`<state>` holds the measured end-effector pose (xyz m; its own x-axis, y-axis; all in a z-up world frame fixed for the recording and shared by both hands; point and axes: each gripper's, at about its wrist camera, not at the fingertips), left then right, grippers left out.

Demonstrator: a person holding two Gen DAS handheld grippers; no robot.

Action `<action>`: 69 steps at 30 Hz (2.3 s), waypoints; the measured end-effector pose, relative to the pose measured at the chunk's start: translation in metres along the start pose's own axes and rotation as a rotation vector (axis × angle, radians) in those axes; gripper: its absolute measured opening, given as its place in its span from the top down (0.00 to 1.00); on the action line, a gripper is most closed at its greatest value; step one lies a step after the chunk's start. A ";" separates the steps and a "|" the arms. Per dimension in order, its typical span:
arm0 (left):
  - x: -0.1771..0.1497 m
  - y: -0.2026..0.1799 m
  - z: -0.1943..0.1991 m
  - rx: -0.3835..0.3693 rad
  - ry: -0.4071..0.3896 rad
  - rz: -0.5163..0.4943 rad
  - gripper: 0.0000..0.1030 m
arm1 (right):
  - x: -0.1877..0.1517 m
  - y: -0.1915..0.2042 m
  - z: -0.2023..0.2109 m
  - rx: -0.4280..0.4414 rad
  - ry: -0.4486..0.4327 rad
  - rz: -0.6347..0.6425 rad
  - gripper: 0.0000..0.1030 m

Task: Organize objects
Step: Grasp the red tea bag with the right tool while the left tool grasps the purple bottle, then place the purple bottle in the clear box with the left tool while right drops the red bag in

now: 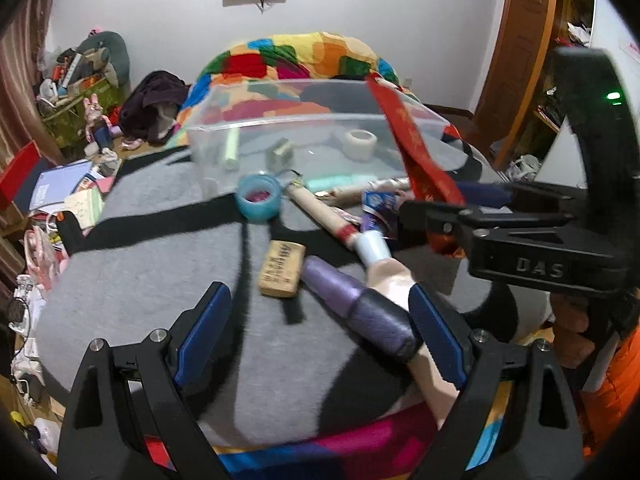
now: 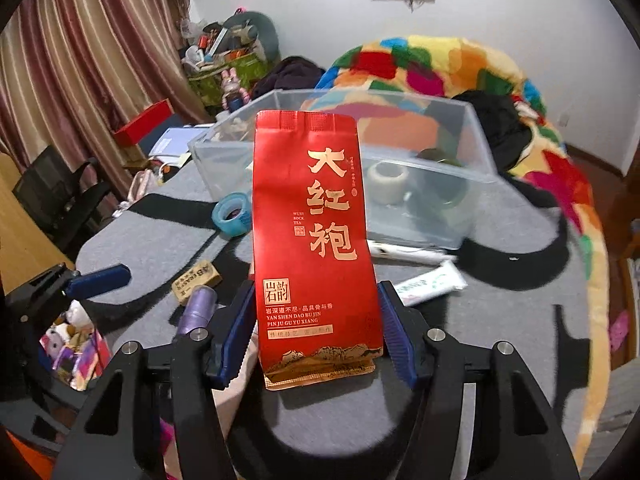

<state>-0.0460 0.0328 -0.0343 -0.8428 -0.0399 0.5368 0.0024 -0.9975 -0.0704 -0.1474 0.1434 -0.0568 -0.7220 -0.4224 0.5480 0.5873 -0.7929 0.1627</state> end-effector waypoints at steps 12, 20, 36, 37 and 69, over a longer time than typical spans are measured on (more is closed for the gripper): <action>-0.006 -0.001 -0.019 -0.047 0.068 0.060 0.54 | -0.024 -0.015 0.030 -0.036 -0.053 -0.059 0.46; -0.008 0.003 -0.019 -0.041 0.054 0.067 0.68 | -0.036 -0.009 0.024 0.000 -0.034 -0.077 0.46; 0.003 0.013 0.012 -0.067 -0.049 0.043 0.75 | -0.030 -0.006 0.038 -0.035 -0.072 -0.082 0.46; 0.008 0.016 0.015 -0.071 -0.060 0.044 0.75 | -0.026 -0.005 0.040 -0.039 -0.079 -0.077 0.46; 0.148 0.080 -0.034 -0.038 -0.103 0.120 0.76 | 0.118 -0.022 -0.018 -0.096 -0.083 -0.168 0.46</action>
<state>-0.1888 -0.0506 0.0115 -0.7781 -0.1665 0.6057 0.0777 -0.9823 -0.1703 -0.2526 0.1032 -0.0106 -0.7720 -0.2464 0.5859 0.4210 -0.8888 0.1809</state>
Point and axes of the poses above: each gripper's, at about its wrist camera, not at the fingertips, and z roughly against the way its jaws point, y to its left, x to its top, and after that the axes turned 8 degrees about y, right-handed
